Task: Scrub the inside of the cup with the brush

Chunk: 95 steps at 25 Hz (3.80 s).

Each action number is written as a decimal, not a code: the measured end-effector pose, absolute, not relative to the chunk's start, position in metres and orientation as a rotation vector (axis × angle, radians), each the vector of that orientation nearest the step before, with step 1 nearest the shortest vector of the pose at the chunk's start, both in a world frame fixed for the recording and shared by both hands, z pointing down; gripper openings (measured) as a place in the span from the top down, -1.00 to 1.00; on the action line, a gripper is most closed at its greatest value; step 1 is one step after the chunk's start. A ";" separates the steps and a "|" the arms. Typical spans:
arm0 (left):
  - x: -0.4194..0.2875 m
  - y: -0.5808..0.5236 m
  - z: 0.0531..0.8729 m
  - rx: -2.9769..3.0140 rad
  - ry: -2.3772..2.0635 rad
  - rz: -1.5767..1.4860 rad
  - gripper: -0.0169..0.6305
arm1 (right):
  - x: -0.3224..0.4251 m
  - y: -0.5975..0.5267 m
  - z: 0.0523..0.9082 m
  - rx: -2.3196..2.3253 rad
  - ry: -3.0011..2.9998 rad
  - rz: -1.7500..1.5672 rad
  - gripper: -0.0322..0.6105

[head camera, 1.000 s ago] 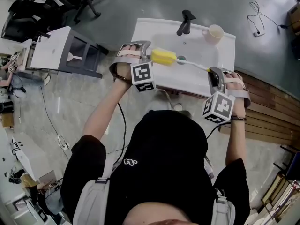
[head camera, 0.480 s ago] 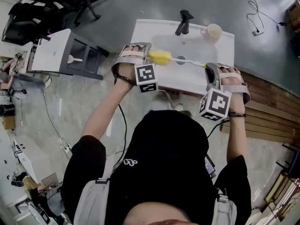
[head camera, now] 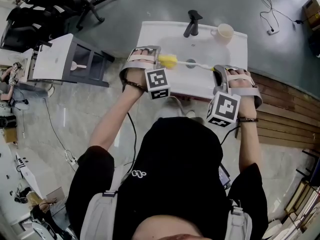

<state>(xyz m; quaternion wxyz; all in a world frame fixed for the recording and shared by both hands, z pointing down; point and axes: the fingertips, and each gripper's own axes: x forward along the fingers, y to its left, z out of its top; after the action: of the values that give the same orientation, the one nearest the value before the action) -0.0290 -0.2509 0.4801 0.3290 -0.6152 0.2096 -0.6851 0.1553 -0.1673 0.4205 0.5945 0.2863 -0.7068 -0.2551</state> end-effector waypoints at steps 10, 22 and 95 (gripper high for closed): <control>-0.025 -0.251 0.480 -1.600 0.574 -1.806 0.12 | 0.143 -0.170 0.420 0.669 -1.641 -0.591 0.75; -0.012 -0.250 0.481 -1.608 0.587 -1.806 0.11 | 0.125 -0.174 0.415 0.678 -1.633 -0.627 0.75; -0.034 -0.264 0.480 -2.387 0.949 -1.478 0.11 | 0.182 -0.182 0.422 0.980 -2.111 -0.102 0.74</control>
<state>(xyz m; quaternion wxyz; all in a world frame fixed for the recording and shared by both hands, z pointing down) -0.0340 -0.2639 0.4797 0.0889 -0.8022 0.3190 -0.4967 0.1824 -0.1816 0.4222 0.3950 0.3864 -0.8325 -0.0402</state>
